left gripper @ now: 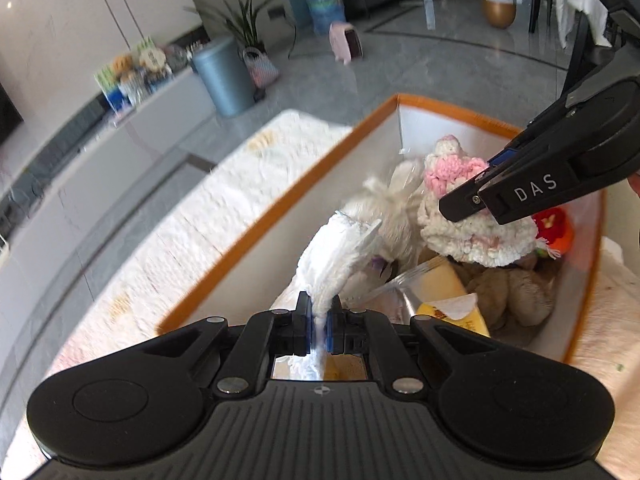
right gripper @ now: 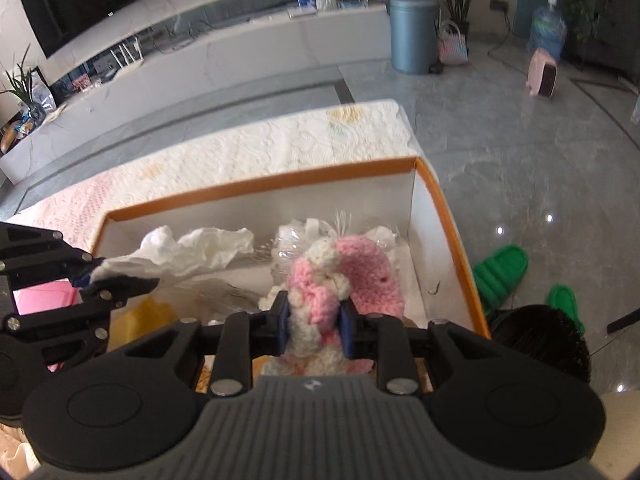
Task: Organize soft objects
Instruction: 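Carry the crocheted item and tissue with both grippers over the orange box, then open the right gripper to drop the crocheted item while the left gripper releases the tissue into the box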
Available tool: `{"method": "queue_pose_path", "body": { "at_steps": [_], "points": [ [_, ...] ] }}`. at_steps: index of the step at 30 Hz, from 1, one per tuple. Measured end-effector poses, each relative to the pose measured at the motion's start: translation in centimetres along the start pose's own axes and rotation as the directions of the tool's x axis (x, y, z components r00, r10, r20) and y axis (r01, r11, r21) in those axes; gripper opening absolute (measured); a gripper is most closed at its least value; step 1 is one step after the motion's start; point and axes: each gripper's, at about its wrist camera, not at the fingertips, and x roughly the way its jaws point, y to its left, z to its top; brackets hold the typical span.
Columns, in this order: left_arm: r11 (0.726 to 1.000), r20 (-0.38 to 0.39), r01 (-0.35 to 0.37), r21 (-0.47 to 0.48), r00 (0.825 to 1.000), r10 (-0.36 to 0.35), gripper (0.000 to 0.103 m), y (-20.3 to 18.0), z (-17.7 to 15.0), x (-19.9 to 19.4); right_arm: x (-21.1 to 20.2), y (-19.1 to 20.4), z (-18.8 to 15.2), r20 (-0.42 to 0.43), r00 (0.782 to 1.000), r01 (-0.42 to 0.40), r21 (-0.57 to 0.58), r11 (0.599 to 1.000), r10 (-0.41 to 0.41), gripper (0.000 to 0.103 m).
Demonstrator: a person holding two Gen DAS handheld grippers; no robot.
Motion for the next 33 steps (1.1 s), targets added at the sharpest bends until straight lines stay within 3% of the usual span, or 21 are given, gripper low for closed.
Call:
{"method": "queue_pose_path", "body": {
  "at_steps": [6,15,21,23,26,33],
  "points": [
    [0.997,-0.062,0.051,-0.051,0.997,-0.054,0.007,0.7,-0.5,2.2,3.0,-0.8,-0.1,-0.053,0.999,-0.005,0.036,0.999,0.007,0.028],
    [0.994,-0.072,0.075,-0.085,0.994,-0.081,0.01,1.0,-0.8,2.3,3.6,-0.4,-0.6,-0.056,0.998,-0.003,0.032,0.999,0.005,0.033],
    [0.994,-0.013,0.046,-0.098,0.999,-0.047,0.023,1.2,-0.6,0.5,1.9,0.0,-0.7,-0.028,0.999,0.018,0.033,0.999,-0.017,0.055],
    [0.994,0.016,0.045,-0.1,0.999,-0.044,0.038,1.2,-0.6,-0.6,1.0,0.3,-0.7,-0.021,1.0,0.024,0.023,0.999,-0.023,0.058],
    [0.992,0.072,0.044,-0.114,0.997,-0.036,0.049,1.3,-0.5,-2.9,-0.7,0.8,-0.7,0.003,0.999,0.041,0.01,0.999,-0.041,0.065],
    [0.993,0.212,0.024,-0.113,0.977,0.001,0.063,1.0,-0.3,-9.7,-5.7,2.7,-1.2,0.074,0.996,0.056,-0.01,0.998,-0.055,0.08]
  ]
}}
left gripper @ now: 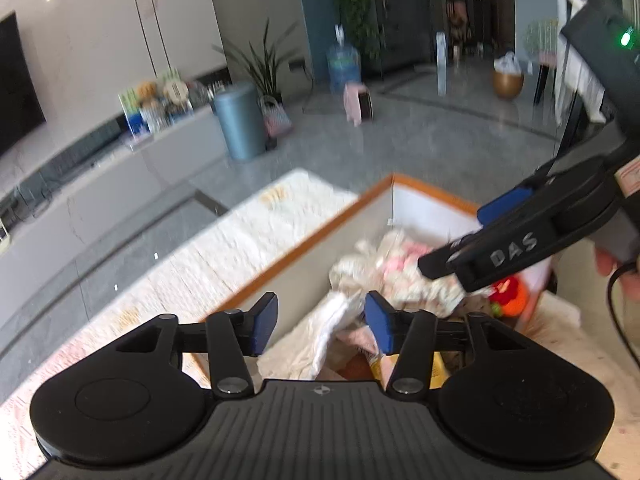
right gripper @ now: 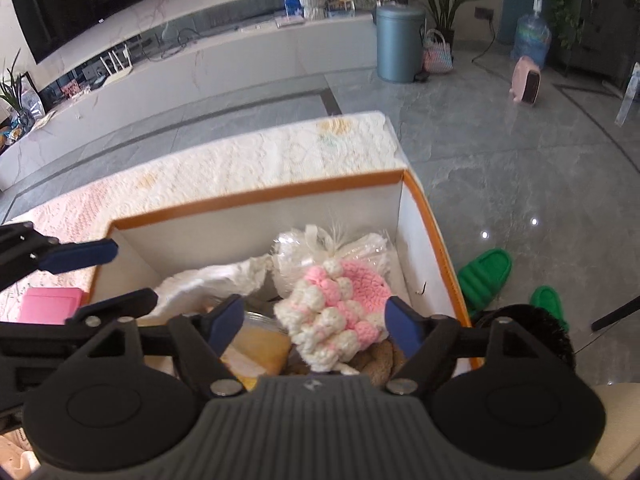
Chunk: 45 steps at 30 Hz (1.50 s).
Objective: Organize soft objects
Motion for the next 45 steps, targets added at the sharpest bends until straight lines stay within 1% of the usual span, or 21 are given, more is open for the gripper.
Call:
{"method": "queue_pose_path", "body": {
  "at_steps": [2,8,12,16,19,21,23,26,27,28,30,31,33,35,37,38,40,42,43,45],
  "points": [
    [1.0,0.034,-0.001,-0.001,0.999,0.001,0.067,-0.2,0.1,-2.0,-1.5,0.8,-0.2,0.018,1.0,-0.004,-0.011,1.0,0.004,0.081],
    [1.0,0.106,-0.023,-0.005,0.994,0.024,0.069,-1.1,-0.7,-6.9,-6.0,3.4,-1.7,0.076,0.997,-0.027,-0.048,0.998,0.031,0.085],
    [0.998,0.15,-0.047,-0.049,0.987,0.054,0.069,-1.0,-1.9,-9.2,-8.6,5.2,-3.4,0.131,0.991,-0.027,-0.065,0.998,0.035,0.085],
    [0.99,0.197,-0.092,-0.106,0.974,0.112,0.069,-0.7,-3.2,-11.1,-11.0,7.2,-5.5,0.213,0.976,-0.011,-0.108,0.994,0.034,0.087],
    [0.98,0.246,-0.139,-0.141,0.954,0.171,0.068,-0.7,-4.3,-12.5,-12.6,8.7,-7.3,0.292,0.956,0.013,-0.14,0.99,0.029,0.088],
    [0.972,0.274,-0.16,-0.173,0.94,0.203,0.069,-0.7,-5.2,-13.4,-13.6,9.4,-8.6,0.352,0.936,0.026,-0.153,0.988,0.03,0.089],
    [0.958,0.294,-0.191,-0.214,0.923,0.25,0.069,-0.7,-6.1,-14.2,-14.5,10.0,-10.2,0.412,0.91,0.033,-0.158,0.987,0.035,0.09],
    [0.932,0.323,-0.252,-0.26,0.887,0.33,0.069,-0.9,-7.9,-15.3,-15.5,10.8,-12.8,0.494,0.869,0.057,-0.156,0.986,0.027,0.091],
    [0.922,0.331,-0.274,-0.272,0.873,0.357,0.071,-1.1,-8.6,-15.6,-15.7,11.1,-13.9,0.517,0.856,0.073,-0.152,0.986,0.017,0.092],
    [0.912,0.338,-0.297,-0.282,0.859,0.384,0.075,-1.3,-9.4,-15.8,-15.9,11.2,-14.7,0.536,0.844,0.084,-0.146,0.986,0.008,0.095],
    [0.898,0.348,-0.334,-0.287,0.837,0.423,0.076,-2.0,-11.1,-16.2,-16.3,11.4,-16.6,0.57,0.822,0.09,-0.124,0.988,-0.003,0.098],
    [0.892,0.349,-0.349,-0.289,0.829,0.437,0.076,-2.3,-12.0,-16.4,-16.4,11.5,-17.5,0.581,0.814,0.085,-0.112,0.99,-0.004,0.099],
    [0.881,0.345,-0.371,-0.293,0.819,0.459,0.078,-2.9,-13.5,-16.6,-16.5,11.6,-19.1,0.598,0.801,0.075,-0.082,0.994,-0.011,0.1],
    [0.872,0.34,-0.379,-0.311,0.812,0.475,0.083,-3.4,-14.8,-16.7,-16.4,11.9,-20.4,0.612,0.79,0.076,-0.053,0.996,-0.028,0.1],
    [0.857,0.341,-0.388,-0.34,0.798,0.497,0.086,-3.8,-15.6,-16.7,-16.1,12.3,-21.7,0.633,0.773,0.093,-0.031,0.995,-0.053,0.1],
    [0.853,0.341,-0.388,-0.35,0.795,0.502,0.088,-3.9,-16.0,-16.7,-15.9,12.6,-22.3,0.643,0.763,0.105,-0.021,0.994,-0.066,0.1],
    [0.855,0.337,-0.372,-0.361,0.803,0.492,0.088,-3.7,-16.3,-16.8,-15.5,13.0,-23.3,0.657,0.748,0.124,-0.002,0.992,-0.093,0.1],
    [0.847,0.326,-0.367,-0.385,0.804,0.497,0.088,-3.3,-16.5,-16.9,-15.1,13.2,-24.1,0.665,0.74,0.121,0.018,0.992,-0.102,0.1],
    [0.841,0.312,-0.367,-0.397,0.808,0.5,0.089,-3.1,-16.3,-16.7,-14.9,13.2,-24.3,0.668,0.737,0.123,0.023,0.992,-0.106,0.1],
    [0.833,0.277,-0.36,-0.42,0.823,0.496,0.094,-2.6,-16.4,-16.4,-14.5,13.4,-24.5,0.659,0.744,0.126,0.028,0.992,-0.113,0.1]
  ]
}}
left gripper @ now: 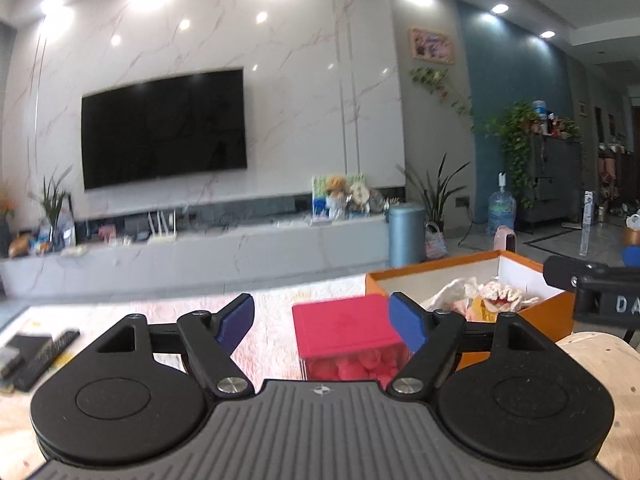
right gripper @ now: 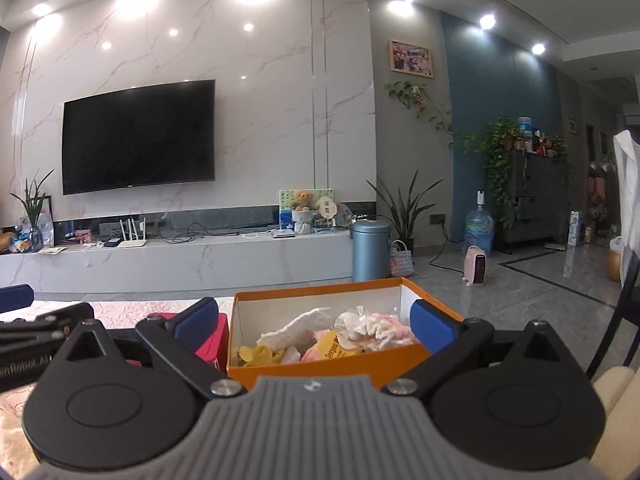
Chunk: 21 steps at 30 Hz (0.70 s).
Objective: Organize soft objects
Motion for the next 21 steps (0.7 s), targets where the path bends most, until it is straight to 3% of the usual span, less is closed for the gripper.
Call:
{"method": "queue_pose_path", "body": {
  "at_steps": [2,13,21],
  "points": [
    [1.0,-0.034,-0.007,-0.018,0.999,0.006,0.1,0.2,-0.2,0.5,0.5,-0.2,-0.2,-0.017,1.0,-0.002,0.011,1.0,0.002,0.1],
    [0.999,-0.161,-0.006,-0.039,0.987,0.0,0.1,0.0,-2.6,1.9,4.6,-1.2,-2.1,-0.191,0.981,0.007,0.078,0.997,0.008,0.1],
    [0.997,-0.212,-0.022,-0.068,0.977,0.007,0.1,0.4,-2.6,2.1,4.9,-0.6,-2.6,-0.199,0.98,0.024,0.052,0.998,-0.013,0.1]
  ]
}}
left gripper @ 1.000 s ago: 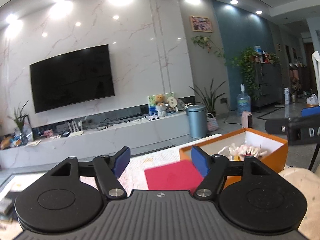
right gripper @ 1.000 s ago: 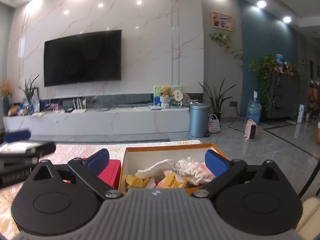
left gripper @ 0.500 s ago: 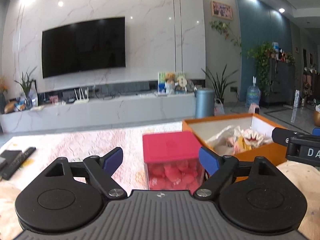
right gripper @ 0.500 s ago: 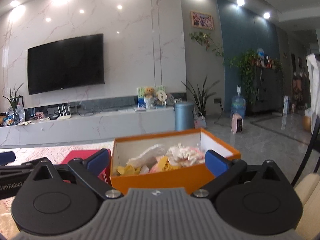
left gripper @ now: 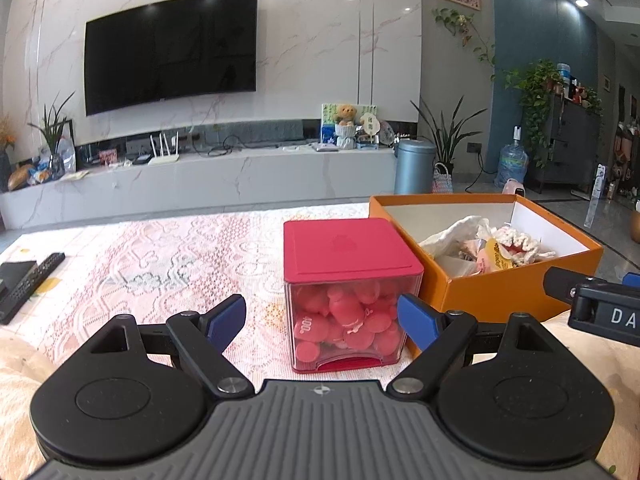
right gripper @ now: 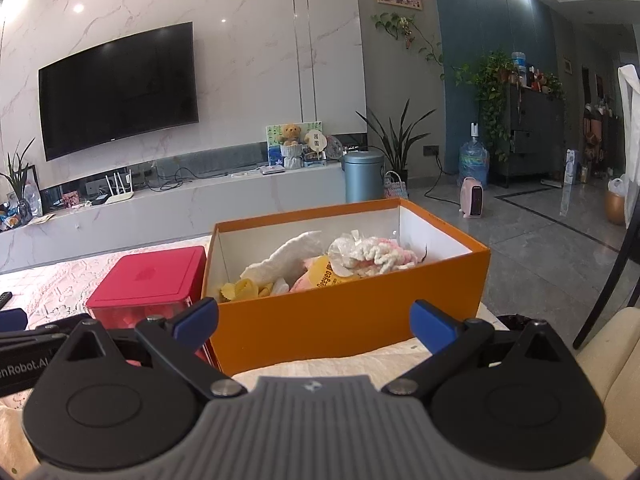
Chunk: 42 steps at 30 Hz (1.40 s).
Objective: Organize soft objects
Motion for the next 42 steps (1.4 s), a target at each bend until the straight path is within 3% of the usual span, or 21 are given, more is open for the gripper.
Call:
{"method": "queue_pose_path", "body": {
  "at_steps": [42],
  "points": [
    [1.0,-0.003,-0.006,0.0,1.0,0.006,0.1,0.3,0.63,-0.62,0.62,-0.12,-0.15,-0.008,1.0,0.001,0.01,1.0,-0.001,0.1]
  ]
}}
